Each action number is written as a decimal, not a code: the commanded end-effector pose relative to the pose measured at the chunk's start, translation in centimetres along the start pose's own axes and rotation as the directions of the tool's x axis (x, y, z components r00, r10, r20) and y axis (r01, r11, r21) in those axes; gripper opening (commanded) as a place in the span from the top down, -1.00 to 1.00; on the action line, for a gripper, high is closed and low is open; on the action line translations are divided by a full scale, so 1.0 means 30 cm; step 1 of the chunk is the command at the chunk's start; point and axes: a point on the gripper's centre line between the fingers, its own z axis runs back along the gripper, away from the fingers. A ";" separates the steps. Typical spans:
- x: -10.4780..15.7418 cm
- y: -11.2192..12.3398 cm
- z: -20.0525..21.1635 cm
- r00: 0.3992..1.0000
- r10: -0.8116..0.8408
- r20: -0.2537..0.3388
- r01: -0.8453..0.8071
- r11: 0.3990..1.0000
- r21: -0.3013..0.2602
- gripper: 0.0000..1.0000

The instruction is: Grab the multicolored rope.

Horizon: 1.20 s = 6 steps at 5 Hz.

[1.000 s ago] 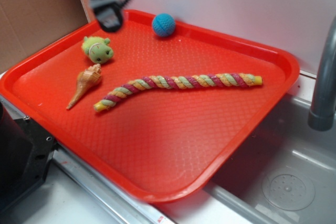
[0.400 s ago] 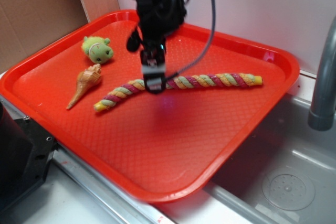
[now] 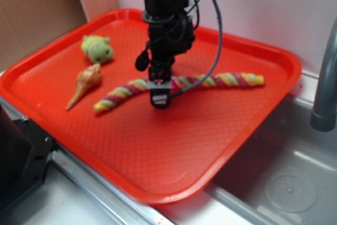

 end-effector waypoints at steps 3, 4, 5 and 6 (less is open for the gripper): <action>-0.057 0.061 0.235 0.937 0.349 -0.012 -0.348 0.937 0.016 1.00; -0.093 0.051 0.361 0.821 0.571 0.031 -0.571 0.820 0.032 1.00; -0.135 0.034 0.448 0.706 0.705 0.068 -0.708 0.705 0.042 1.00; -0.210 0.018 0.539 0.601 0.795 0.077 -0.793 0.606 -0.061 1.00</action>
